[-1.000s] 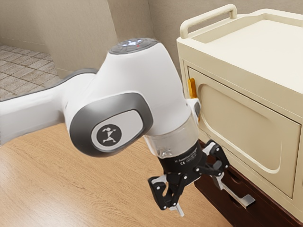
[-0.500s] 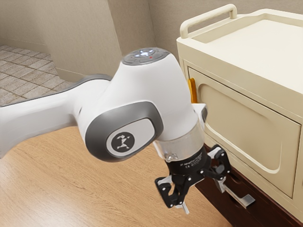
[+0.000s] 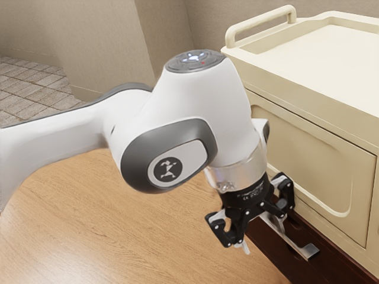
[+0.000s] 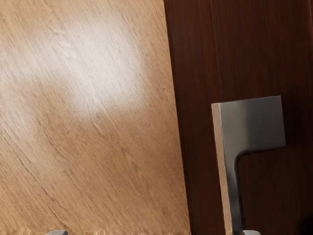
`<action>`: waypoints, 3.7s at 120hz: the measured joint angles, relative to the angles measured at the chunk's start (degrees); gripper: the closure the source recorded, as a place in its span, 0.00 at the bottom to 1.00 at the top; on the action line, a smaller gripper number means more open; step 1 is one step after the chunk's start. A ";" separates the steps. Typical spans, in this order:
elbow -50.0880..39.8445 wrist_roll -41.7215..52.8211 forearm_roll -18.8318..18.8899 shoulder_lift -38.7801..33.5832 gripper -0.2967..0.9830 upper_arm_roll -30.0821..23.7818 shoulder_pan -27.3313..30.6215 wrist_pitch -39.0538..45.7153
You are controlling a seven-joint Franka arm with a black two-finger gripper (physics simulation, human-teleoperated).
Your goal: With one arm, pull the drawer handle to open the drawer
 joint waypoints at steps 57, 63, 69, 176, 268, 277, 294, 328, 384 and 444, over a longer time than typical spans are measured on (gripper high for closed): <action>-3.75 -1.15 1.01 -1.50 0.45 0.95 -1.42 3.55; -4.13 -0.05 0.99 -1.68 0.46 0.95 -1.19 3.95; -4.66 0.92 1.03 -1.89 0.48 1.11 -0.80 4.36; -10.97 9.10 1.18 -6.68 0.68 0.84 -0.59 8.34; -19.46 10.76 2.89 -15.13 0.67 0.89 -1.39 10.06; -20.42 10.83 3.05 -16.32 0.67 0.89 -1.18 10.12; -21.73 10.94 3.17 -17.26 0.67 0.88 -0.92 10.35; -25.45 11.04 3.19 -20.11 0.67 0.85 -1.26 11.52; -28.04 10.86 3.69 -23.40 0.68 0.79 -1.84 12.66; -32.36 9.94 3.90 -27.61 0.68 0.85 -2.22 12.70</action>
